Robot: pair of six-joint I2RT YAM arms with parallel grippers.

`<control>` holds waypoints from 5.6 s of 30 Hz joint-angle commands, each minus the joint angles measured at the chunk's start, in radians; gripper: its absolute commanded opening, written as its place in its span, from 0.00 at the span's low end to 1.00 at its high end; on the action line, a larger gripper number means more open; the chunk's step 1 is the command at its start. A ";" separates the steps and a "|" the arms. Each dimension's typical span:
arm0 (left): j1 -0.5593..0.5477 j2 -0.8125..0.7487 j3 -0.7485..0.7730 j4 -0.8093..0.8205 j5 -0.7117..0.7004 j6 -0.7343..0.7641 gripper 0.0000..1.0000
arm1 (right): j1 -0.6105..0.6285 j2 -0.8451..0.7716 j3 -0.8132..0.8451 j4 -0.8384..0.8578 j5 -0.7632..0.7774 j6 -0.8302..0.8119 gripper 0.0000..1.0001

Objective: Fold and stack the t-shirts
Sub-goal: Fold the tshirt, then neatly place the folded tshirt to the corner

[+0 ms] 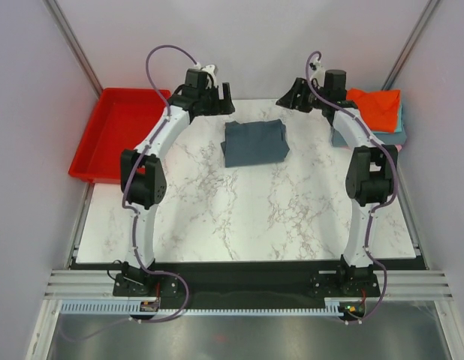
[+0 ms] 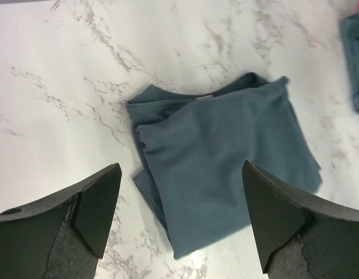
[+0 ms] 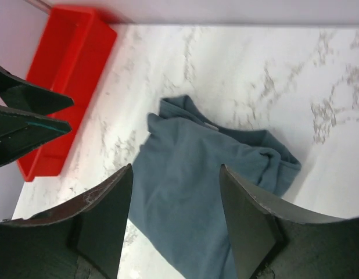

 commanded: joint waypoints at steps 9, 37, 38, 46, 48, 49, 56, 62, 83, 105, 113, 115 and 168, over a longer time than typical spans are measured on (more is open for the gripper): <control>0.102 -0.108 -0.240 0.002 0.593 -0.048 0.91 | 0.022 -0.033 -0.195 0.102 -0.157 0.147 0.68; 0.107 0.079 -0.134 0.019 0.541 -0.002 0.89 | 0.047 0.084 -0.132 0.006 -0.004 -0.023 0.71; 0.107 0.066 -0.130 0.021 0.547 -0.002 0.88 | 0.045 0.050 -0.134 0.007 -0.001 -0.026 0.71; 0.108 0.010 -0.068 0.039 0.517 0.036 0.84 | 0.039 -0.117 -0.164 -0.048 0.067 -0.123 0.74; 0.107 0.015 -0.062 0.037 0.476 0.048 0.83 | 0.028 -0.119 -0.179 -0.071 0.084 -0.134 0.75; 0.107 0.019 -0.059 0.031 0.468 0.054 0.83 | 0.010 -0.110 -0.187 -0.074 0.084 -0.131 0.75; 0.117 0.085 -0.044 0.022 0.402 0.094 0.82 | -0.050 -0.024 -0.215 -0.076 0.068 -0.095 0.75; 0.117 0.119 -0.041 0.019 0.351 0.105 0.83 | -0.053 0.039 -0.200 -0.079 0.045 -0.086 0.76; 0.116 0.104 -0.105 -0.012 0.330 0.111 0.84 | -0.012 0.252 -0.158 0.041 -0.140 0.089 0.75; 0.111 0.061 -0.166 -0.033 0.311 0.136 0.84 | 0.001 0.168 -0.057 0.046 -0.140 0.008 0.00; 0.111 0.056 -0.166 -0.032 0.322 0.125 0.84 | -0.035 -0.002 0.109 -0.123 0.071 -0.258 0.00; 0.111 0.059 -0.163 -0.032 0.331 0.120 0.84 | -0.041 -0.019 0.139 -0.143 0.097 -0.310 0.00; 0.065 0.073 -0.168 -0.007 0.388 0.088 0.83 | -0.456 -0.145 0.370 -0.191 0.223 -0.341 0.00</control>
